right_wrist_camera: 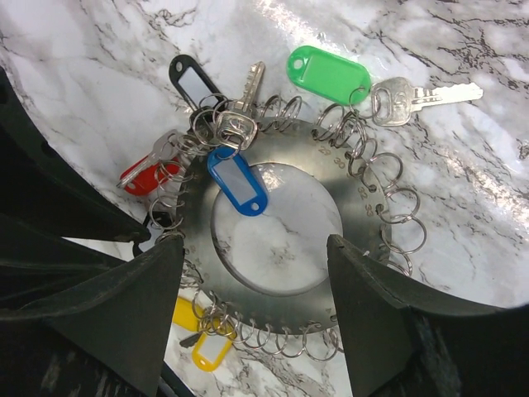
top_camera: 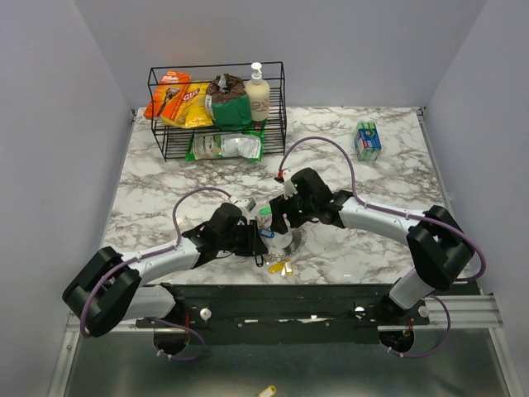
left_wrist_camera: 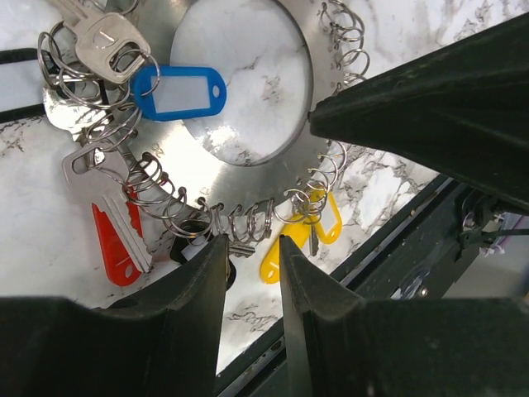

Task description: Put the keys on the keyring

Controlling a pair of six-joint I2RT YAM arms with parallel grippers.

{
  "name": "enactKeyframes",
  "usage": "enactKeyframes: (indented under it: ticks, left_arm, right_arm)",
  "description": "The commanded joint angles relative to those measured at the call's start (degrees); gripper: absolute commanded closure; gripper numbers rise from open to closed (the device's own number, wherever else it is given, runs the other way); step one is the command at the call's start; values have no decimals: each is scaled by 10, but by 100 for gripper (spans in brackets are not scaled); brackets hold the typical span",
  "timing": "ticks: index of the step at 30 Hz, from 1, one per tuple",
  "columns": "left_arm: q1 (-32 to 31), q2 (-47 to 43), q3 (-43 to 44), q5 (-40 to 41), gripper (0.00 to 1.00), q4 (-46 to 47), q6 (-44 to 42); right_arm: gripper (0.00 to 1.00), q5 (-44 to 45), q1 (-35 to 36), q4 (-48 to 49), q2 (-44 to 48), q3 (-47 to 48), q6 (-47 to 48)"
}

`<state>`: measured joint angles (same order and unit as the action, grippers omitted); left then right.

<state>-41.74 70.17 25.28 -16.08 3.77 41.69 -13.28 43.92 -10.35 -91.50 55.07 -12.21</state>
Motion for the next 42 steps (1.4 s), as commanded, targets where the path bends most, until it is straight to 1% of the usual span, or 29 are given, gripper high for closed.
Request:
enactKeyframes:
  ticks: [1, 5, 17, 20, 25, 28, 29, 31, 34, 35, 36, 38, 42]
  left_arm:
    - [-2, 15, 7, 7, 60, -12, 4]
    - [-2, 14, 5, 6, 60, -15, 5]
    - [-2, 51, 5, 1, 61, 22, 3]
    - [-2, 60, 6, 0, 64, 33, 5]
    - [-2, 72, 3, 6, 67, 44, 5]
    - [-1, 71, 4, 12, 70, 45, 3]
    - [-1, 72, 5, 19, 74, 41, 1]
    - [-1, 72, 6, 25, 77, 36, -2]
    - [-1, 70, 7, 32, 87, 40, -5]
    - [-1, 70, 7, 31, 93, 40, -6]
    - [-1, 70, 7, 31, 96, 40, -8]
    - [-1, 61, 7, 32, 100, 37, -12]
    - [-1, 38, 13, 35, 100, 11, -43]
  right_arm:
    - [22, 21, -1, 7, 4, -8, -13]
    - [22, 18, -1, 10, 5, -8, -17]
    - [22, 17, -2, 14, 5, -15, -18]
    - [22, 16, -2, 14, 6, -15, -17]
    - [22, 14, -2, 13, 6, -17, -16]
    - [22, 13, -2, 13, 5, -18, -16]
    - [22, 12, -2, 13, 5, -18, -16]
    - [22, 9, -2, 13, 4, -16, -17]
    - [22, 5, -2, 13, 2, -17, -16]
    - [22, 5, -2, 13, 1, -17, -16]
    - [22, 4, -2, 13, 1, -16, -16]
    - [22, 4, -2, 13, 2, -17, -15]
    - [22, -2, -2, 12, 7, -18, -10]
